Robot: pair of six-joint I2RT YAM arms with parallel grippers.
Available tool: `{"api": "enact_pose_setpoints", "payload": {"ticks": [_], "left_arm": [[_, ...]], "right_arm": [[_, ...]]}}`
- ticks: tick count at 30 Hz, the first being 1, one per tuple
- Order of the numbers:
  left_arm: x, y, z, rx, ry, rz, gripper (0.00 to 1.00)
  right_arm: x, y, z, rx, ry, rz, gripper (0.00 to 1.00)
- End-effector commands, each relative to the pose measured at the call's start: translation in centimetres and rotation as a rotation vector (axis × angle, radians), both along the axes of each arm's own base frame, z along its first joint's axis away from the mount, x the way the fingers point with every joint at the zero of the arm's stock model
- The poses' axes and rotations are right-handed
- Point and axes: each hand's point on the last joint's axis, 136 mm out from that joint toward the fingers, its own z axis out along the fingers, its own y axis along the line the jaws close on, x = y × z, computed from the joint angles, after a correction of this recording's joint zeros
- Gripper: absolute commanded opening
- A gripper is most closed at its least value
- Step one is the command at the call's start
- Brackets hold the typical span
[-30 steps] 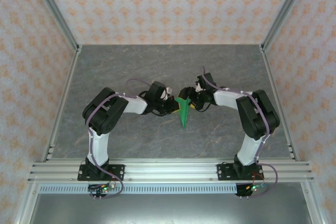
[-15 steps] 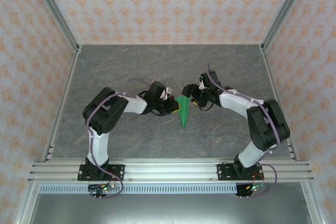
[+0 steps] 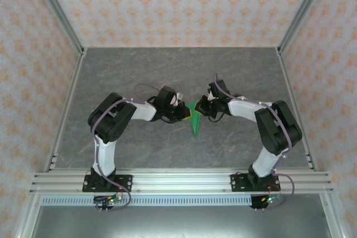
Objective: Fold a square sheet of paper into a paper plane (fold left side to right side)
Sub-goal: Fold the wing for the fifth time at the center of the table.
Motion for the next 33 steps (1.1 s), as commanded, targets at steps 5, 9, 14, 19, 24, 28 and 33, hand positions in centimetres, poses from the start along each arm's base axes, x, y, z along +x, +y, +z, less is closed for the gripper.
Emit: {"api": "enact_pose_setpoints", "payload": {"ticks": [5,9,14,19,24,28,33], "left_arm": [[0.1,0.9,-2.0,0.08,0.006,0.015,0.0],[0.0,0.7,-2.1,0.081,0.007,0.008,0.0],[-0.1,0.8,-2.3,0.09,0.012,0.011,0.0],[-0.1,1.0,-2.5,0.101,0.015,0.02,0.0],[0.0,1.0,-2.7,0.103,0.019,0.026,0.0],[0.0,1.0,-2.9,0.104,0.023,0.027,0.0],[0.1,0.7,-2.5,0.086,0.016,0.026,0.0]], "right_arm": [[0.2,0.5,-0.9,0.005,0.016,0.018,0.04],[-0.1,0.2,-1.7,-0.016,0.036,0.02,0.04],[-0.2,-0.1,-2.1,-0.036,0.038,0.021,0.04],[-0.5,-0.5,-2.7,-0.053,0.045,0.014,0.04],[-1.0,-0.8,-3.5,-0.059,0.059,0.004,0.04],[-1.6,-1.2,-4.3,-0.073,0.081,-0.005,0.04],[-2.4,-1.8,-5.4,-0.101,0.123,-0.014,0.04]]}}
